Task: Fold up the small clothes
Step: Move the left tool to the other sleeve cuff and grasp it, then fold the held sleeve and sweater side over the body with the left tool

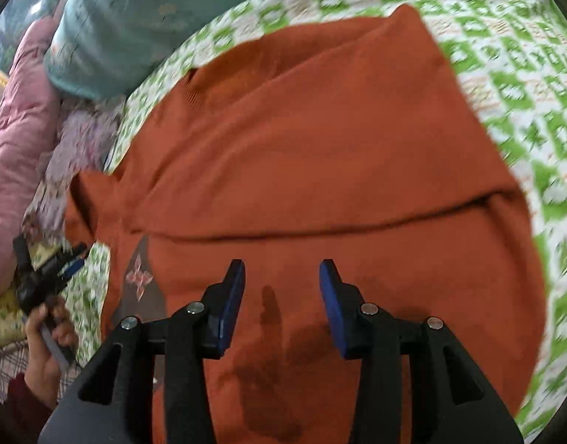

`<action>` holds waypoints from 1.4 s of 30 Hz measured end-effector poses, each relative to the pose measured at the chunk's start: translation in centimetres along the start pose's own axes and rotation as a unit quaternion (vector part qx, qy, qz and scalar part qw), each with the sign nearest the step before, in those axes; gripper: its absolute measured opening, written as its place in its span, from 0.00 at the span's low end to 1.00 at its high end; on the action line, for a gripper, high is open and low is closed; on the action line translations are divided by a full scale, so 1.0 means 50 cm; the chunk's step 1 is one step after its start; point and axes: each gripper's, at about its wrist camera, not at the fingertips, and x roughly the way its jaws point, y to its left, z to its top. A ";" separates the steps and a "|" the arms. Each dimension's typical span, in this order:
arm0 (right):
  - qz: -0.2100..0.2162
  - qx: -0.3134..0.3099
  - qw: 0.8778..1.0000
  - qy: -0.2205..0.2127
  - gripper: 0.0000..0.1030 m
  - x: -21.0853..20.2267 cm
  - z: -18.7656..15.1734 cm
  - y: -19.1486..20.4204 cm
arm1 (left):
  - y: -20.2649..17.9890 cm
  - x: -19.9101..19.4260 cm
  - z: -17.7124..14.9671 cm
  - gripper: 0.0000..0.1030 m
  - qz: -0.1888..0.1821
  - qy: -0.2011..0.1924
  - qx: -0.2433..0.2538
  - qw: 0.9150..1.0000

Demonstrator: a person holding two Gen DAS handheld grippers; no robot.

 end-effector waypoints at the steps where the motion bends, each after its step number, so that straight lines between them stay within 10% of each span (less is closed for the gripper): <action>1: 0.001 -0.002 1.000 0.004 0.42 0.001 -0.006 0.007 | 0.018 -0.001 0.010 0.73 0.009 -0.004 -0.012 1.000; 9: -0.008 -0.016 1.000 0.002 0.42 -0.003 -0.016 0.033 | 0.175 0.050 0.083 0.65 -0.041 -0.021 -0.143 0.989; 11: -0.011 -0.014 1.000 0.001 0.42 -0.006 -0.016 0.031 | 0.191 0.073 0.089 0.29 -0.063 -0.012 -0.154 0.986; 14: -0.015 -0.014 1.000 0.000 0.42 -0.010 -0.016 0.030 | 0.186 0.085 0.087 0.07 -0.097 -0.006 -0.149 0.984; 22: -0.012 -0.007 1.000 -0.010 0.42 -0.012 -0.009 0.026 | 0.014 -0.024 0.056 0.05 -0.219 -0.043 -0.073 0.972; 30: -0.020 0.000 0.999 -0.031 0.42 -0.040 -0.008 0.004 | -0.321 -0.068 -0.004 0.05 -0.357 -0.009 0.042 0.933; 42: -0.053 0.071 0.994 -0.065 0.42 -0.097 -0.015 -0.115 | -0.649 0.007 -0.192 0.05 -0.412 0.090 0.142 0.896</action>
